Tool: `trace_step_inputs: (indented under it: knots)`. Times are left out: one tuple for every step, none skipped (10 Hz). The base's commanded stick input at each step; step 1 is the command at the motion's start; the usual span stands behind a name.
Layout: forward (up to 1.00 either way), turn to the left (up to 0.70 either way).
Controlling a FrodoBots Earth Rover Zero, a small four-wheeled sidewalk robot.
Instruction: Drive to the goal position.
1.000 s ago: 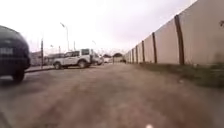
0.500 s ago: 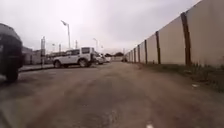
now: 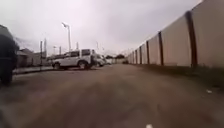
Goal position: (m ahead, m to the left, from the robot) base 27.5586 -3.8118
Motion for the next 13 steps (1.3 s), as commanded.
trace_step_inputs:
  knots:
    - [0.85, 0.00]
    - [0.85, 0.00]
    - [0.85, 0.00]
    - [0.85, 0.00]
    - [0.85, 0.00]
    - [0.85, 0.00]
    - [0.85, 0.00]
    - [0.85, 0.00]
    - [0.85, 0.00]
    - [0.85, 0.00]
    - [0.85, 0.00]
    - [0.85, 0.00]
    - [0.85, 0.00]
